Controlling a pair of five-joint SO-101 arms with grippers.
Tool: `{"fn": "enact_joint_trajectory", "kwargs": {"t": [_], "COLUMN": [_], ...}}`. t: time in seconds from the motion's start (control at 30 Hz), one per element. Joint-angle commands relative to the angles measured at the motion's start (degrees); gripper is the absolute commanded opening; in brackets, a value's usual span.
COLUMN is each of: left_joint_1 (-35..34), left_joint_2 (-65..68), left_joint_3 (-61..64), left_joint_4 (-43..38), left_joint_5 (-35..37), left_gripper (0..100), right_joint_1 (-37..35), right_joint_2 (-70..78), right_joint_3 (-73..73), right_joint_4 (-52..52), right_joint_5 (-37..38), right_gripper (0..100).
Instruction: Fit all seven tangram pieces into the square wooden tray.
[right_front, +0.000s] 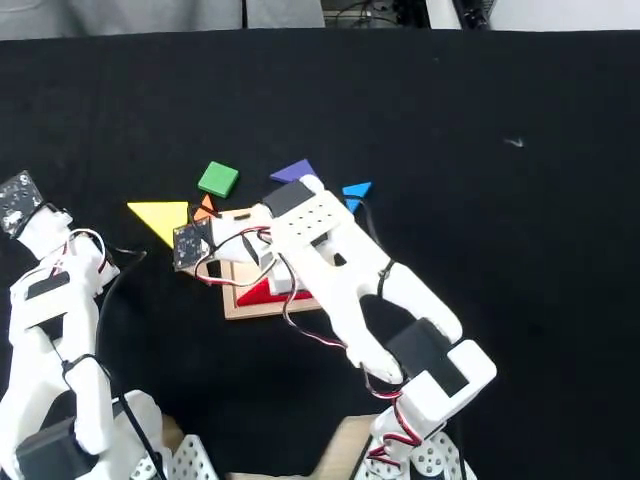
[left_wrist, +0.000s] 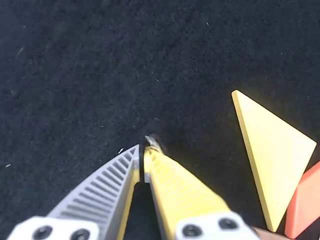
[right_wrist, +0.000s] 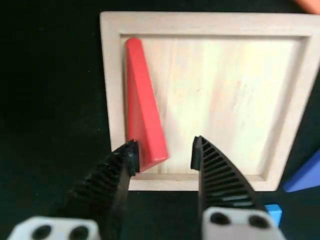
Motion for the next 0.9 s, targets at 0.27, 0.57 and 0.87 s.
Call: {"fn": "enact_joint_trajectory", "kwargs": {"t": [0.27,0.57,0.87], "left_joint_1": [0.92,0.92,1.01], "left_joint_2": [-0.44,-0.44,-0.44], "left_joint_3": [-0.92,-0.92,-1.01], "left_joint_4": [-1.14,-1.14,-1.14], "left_joint_5": [0.0,0.0,0.0], "left_gripper": [3,3,3], "right_joint_1": [5.01,5.63,5.36], "right_joint_2": [-0.57,9.45,12.26], "right_joint_3": [-9.71,-7.16,-8.57], "right_joint_4": [-1.85,-17.85,-14.95], "right_joint_5": [-4.4,-13.45,-13.01], "right_gripper": [17.6,1.1,1.1]}}
